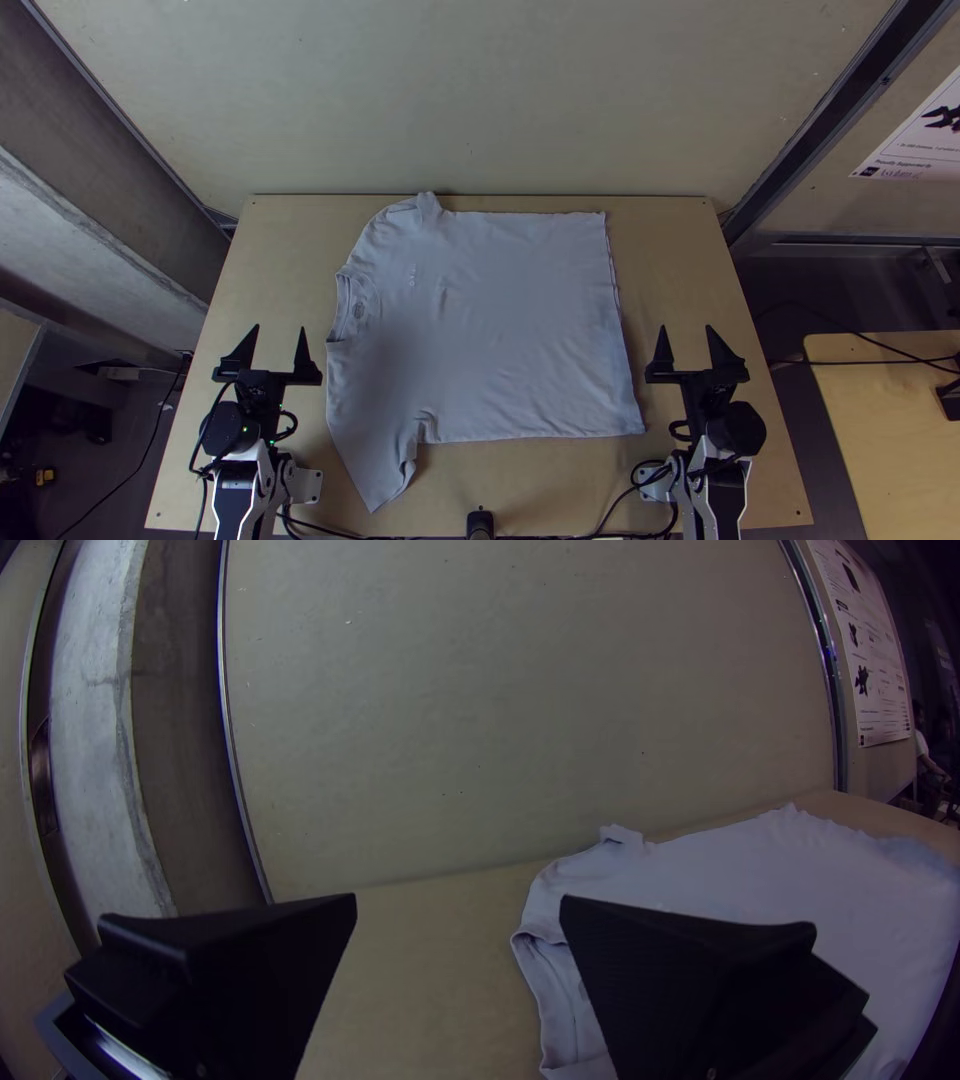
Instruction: Fold the t-shirt
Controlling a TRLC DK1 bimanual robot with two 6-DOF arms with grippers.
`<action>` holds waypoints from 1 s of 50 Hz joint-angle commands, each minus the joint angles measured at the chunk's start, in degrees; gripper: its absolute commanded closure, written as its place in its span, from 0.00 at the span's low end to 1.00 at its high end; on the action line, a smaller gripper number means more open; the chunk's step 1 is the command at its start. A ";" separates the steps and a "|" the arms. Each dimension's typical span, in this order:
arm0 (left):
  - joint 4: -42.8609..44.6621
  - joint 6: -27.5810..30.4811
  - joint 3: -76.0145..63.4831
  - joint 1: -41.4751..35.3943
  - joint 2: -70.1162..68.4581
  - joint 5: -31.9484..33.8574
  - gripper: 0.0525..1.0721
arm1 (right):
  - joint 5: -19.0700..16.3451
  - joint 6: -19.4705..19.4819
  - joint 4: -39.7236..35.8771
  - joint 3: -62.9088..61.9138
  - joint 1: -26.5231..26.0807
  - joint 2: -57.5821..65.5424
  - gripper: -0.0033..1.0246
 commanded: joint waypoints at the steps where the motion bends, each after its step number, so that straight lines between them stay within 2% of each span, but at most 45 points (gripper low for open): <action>1: -1.15 1.01 -2.35 0.02 -0.58 0.37 0.04 | 0.44 0.92 -0.86 -0.53 0.10 -0.21 0.04; 30: -1.15 1.01 -2.35 0.02 -0.58 0.37 0.04 | 0.36 0.92 -0.86 -0.53 0.10 -0.21 0.04; 34: -1.15 0.57 -2.35 -0.15 -0.58 0.99 0.04 | 0.36 3.38 -0.86 -0.53 0.45 -0.12 0.04; 43: -1.59 0.40 -2.35 -0.42 -0.58 1.96 0.04 | 0.97 5.31 -0.86 -0.53 0.45 -0.30 0.04; 50: -1.59 -1.45 -2.35 -0.07 -0.58 1.96 0.04 | 3.34 5.93 -0.86 -0.45 2.91 -0.38 0.04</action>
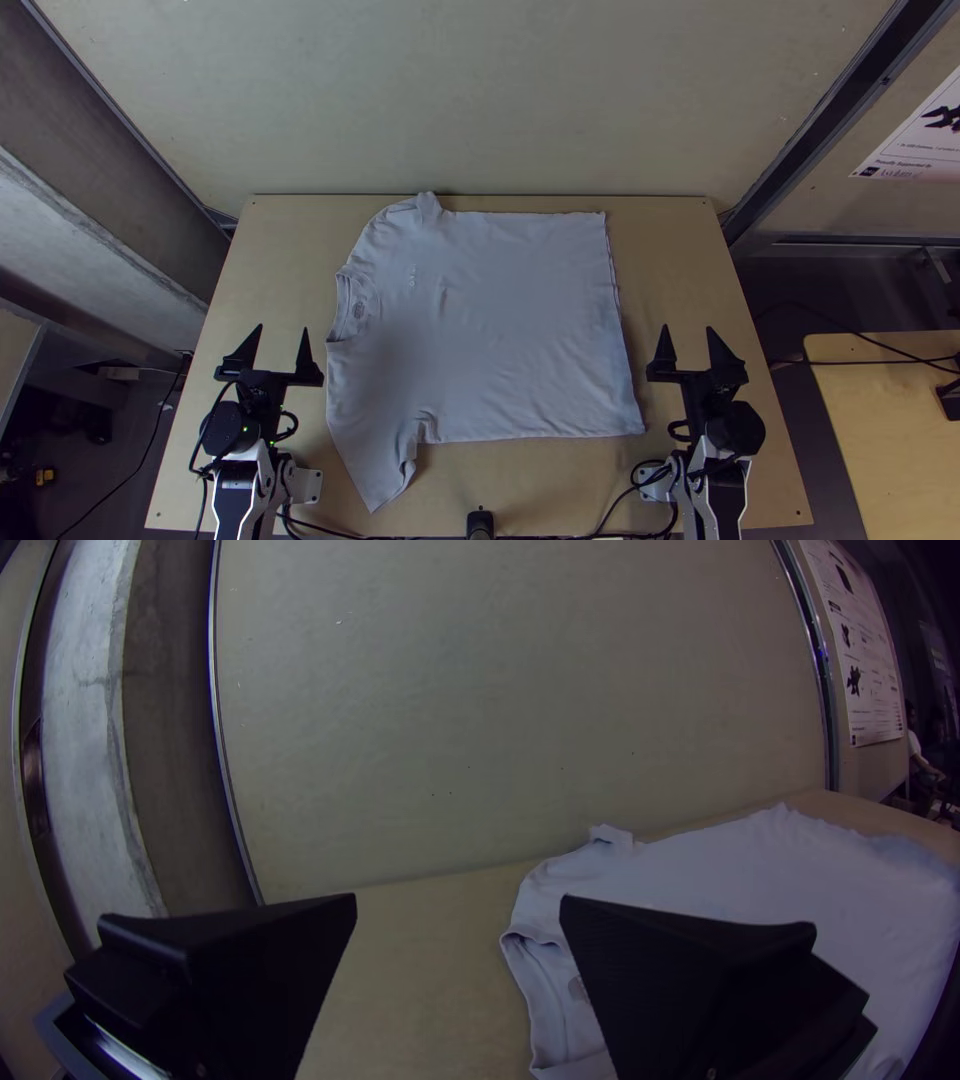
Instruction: Fold the t-shirt
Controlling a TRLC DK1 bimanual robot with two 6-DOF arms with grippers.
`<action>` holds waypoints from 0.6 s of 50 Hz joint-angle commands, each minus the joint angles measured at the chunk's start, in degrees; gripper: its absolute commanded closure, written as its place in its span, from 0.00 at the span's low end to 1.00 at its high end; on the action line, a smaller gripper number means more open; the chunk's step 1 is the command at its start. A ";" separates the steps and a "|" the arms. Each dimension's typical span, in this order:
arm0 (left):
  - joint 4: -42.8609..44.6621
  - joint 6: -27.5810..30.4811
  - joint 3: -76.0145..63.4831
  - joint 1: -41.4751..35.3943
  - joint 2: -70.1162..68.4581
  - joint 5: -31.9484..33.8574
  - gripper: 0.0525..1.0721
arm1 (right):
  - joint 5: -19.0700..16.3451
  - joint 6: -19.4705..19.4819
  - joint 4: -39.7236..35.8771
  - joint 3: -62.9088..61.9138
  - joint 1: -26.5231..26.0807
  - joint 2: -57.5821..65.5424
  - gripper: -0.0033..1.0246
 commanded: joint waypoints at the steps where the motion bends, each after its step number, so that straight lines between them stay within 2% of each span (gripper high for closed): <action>1: -1.37 -1.34 -2.35 0.04 -0.58 0.47 0.04 | 1.36 1.40 -0.71 -0.36 2.19 -0.38 0.04; 7: -1.46 -1.25 -2.35 0.39 -0.58 0.47 0.04 | 2.06 1.67 -1.15 0.43 2.89 -0.30 0.04; 13: -1.46 -1.07 -1.91 1.27 -0.58 0.47 0.04 | 2.15 3.95 -3.78 3.16 2.98 -0.21 0.04; 30: -2.95 -2.74 5.39 0.31 1.62 0.56 0.04 | 2.15 4.13 -5.37 13.70 2.89 4.10 0.04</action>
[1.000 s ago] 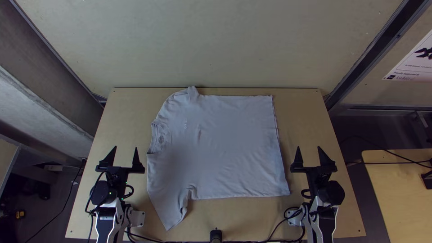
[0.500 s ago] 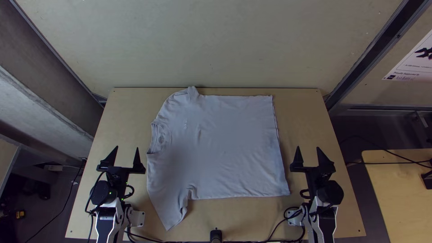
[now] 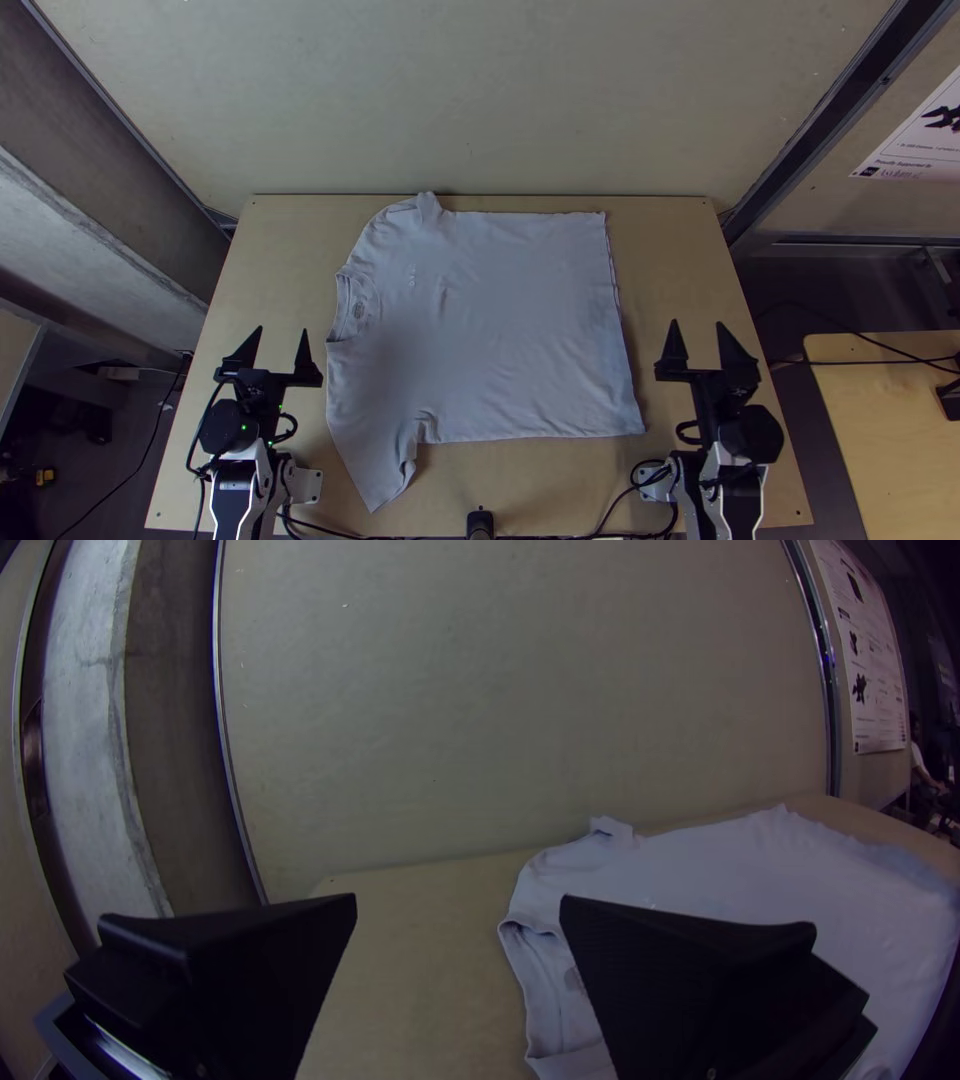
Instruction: Fold the t-shirt
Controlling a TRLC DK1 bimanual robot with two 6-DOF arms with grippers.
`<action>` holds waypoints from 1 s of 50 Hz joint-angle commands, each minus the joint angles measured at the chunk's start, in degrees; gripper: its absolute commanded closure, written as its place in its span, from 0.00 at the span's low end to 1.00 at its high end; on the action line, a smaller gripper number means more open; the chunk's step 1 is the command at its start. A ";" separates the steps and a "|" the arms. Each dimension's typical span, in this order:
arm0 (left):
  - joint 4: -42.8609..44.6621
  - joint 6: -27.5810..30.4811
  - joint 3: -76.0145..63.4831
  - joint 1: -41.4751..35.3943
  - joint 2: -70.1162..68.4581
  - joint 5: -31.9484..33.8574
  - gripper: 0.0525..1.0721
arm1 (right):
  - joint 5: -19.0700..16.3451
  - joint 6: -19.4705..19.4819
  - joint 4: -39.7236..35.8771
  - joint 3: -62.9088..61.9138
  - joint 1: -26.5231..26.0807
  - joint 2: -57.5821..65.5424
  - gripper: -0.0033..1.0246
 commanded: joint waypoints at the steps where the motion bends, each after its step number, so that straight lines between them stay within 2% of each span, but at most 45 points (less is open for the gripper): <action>1: 0.15 -1.02 4.21 -0.39 1.90 0.54 0.04 | 0.40 1.02 0.19 5.73 0.42 4.61 0.04; 11: 1.03 -1.10 13.79 -0.13 16.23 0.89 0.04 | 0.40 1.11 -1.48 17.07 0.42 20.52 0.04; 20: -3.36 -2.51 29.52 0.49 33.55 -0.61 0.04 | 0.40 3.66 -4.74 28.76 1.39 33.88 0.04; 29: -8.46 -6.55 43.76 1.98 46.11 -0.52 0.04 | 0.40 7.26 -10.89 39.92 2.36 46.88 0.04; 42: -16.72 -11.30 57.12 0.75 60.70 0.89 0.04 | 0.40 10.34 -9.48 47.13 4.82 56.02 0.04; 50: -16.55 -14.82 61.51 0.22 65.71 0.89 0.04 | 0.40 10.60 -10.10 51.26 5.70 61.30 0.04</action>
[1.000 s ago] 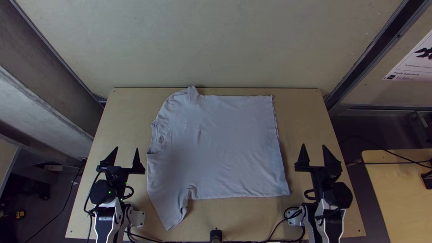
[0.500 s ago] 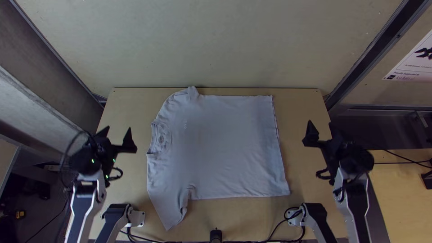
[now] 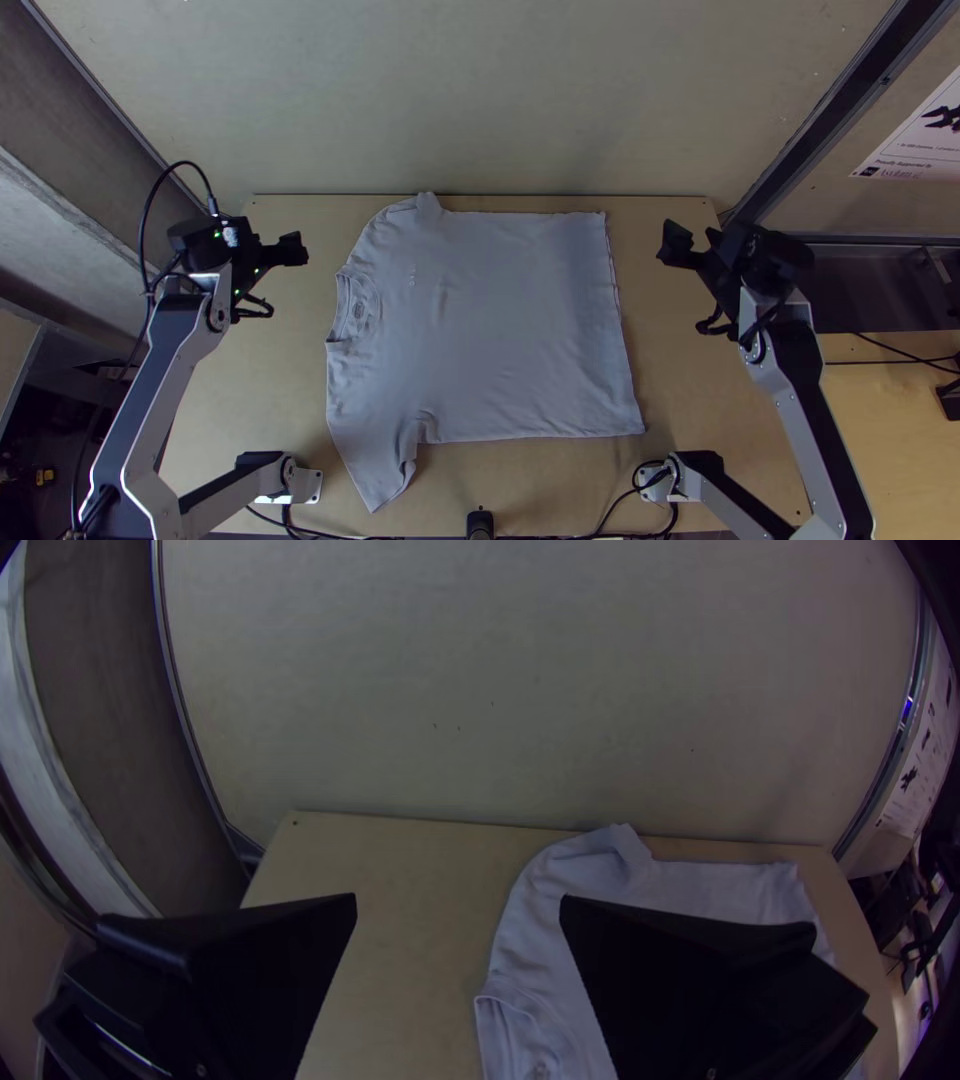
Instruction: Fold the t-shirt
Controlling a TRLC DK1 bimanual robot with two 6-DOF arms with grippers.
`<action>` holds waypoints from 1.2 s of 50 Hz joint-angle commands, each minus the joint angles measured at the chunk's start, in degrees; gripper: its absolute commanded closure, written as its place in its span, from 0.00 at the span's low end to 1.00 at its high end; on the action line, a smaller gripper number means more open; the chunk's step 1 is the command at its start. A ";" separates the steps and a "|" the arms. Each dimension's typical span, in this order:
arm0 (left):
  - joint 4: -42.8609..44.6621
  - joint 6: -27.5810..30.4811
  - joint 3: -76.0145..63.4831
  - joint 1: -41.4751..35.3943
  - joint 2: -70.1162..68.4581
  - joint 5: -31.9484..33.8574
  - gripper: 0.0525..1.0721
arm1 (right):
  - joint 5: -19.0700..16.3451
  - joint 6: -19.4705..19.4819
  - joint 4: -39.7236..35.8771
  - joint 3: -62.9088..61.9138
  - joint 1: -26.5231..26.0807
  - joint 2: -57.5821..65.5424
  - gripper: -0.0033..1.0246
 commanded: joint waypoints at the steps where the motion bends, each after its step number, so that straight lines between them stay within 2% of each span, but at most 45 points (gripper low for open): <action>1: -0.31 -3.74 4.93 -0.70 2.70 0.45 0.04 | 0.25 1.55 -0.13 4.05 0.82 3.84 0.04; 20: -6.20 -2.24 19.52 -7.20 17.82 0.45 0.06 | -0.11 1.73 -1.80 14.77 1.17 19.22 0.04; 40: -8.48 -1.01 35.25 -9.75 39.09 0.36 0.06 | -0.11 5.77 -5.84 24.88 1.96 35.22 0.04; 46: -8.75 0.83 41.40 -9.75 45.95 0.36 0.18 | -0.19 6.39 -6.02 26.99 2.23 38.03 0.04; 60: -11.91 2.24 55.64 -9.75 60.27 0.10 0.18 | -0.46 6.39 -8.48 33.32 2.32 43.92 0.04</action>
